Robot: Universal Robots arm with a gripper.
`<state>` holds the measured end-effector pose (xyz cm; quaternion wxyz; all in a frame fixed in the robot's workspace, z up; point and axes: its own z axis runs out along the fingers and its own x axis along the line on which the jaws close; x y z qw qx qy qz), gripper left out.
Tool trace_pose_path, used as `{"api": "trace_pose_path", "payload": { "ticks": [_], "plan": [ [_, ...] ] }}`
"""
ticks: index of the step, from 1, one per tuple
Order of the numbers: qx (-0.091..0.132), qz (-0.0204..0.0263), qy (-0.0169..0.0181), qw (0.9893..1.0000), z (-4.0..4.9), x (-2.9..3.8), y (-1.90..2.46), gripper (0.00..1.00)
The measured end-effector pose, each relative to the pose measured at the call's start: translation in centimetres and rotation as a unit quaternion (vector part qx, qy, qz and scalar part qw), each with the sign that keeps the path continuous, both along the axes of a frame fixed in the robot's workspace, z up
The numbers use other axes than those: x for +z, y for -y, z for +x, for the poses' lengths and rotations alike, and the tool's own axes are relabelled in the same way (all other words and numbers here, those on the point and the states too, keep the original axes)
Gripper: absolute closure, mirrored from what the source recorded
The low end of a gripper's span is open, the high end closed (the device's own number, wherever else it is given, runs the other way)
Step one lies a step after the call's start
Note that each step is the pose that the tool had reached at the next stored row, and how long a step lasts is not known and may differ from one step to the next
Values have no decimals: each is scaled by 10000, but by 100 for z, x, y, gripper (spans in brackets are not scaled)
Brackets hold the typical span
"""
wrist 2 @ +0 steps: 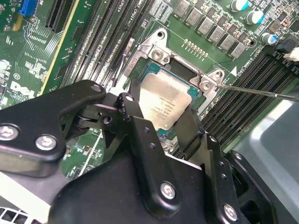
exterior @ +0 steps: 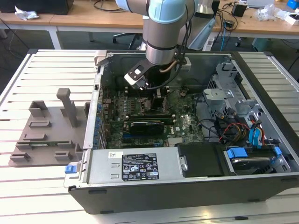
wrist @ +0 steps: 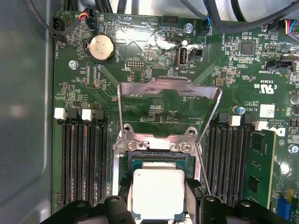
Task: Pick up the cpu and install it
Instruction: 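Place the cpu into insertion slot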
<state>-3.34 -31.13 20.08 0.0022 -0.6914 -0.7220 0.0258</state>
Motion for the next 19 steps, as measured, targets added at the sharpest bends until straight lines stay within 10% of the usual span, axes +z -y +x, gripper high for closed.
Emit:
{"api": "trace_pose_path", "payload": {
  "ticks": [5, 6, 7, 19],
  "plan": [
    [-1, 0, 0, 10000, 1, 0, 0, 43],
    [-1, 128, 0, 9999, 0, -6, 24, 36],
    [-1, 150, 1, 9999, 0, -12, 24, 36],
    [-78, 131, -5, 9999, 21, 34, 29, 46]
  ]
}}
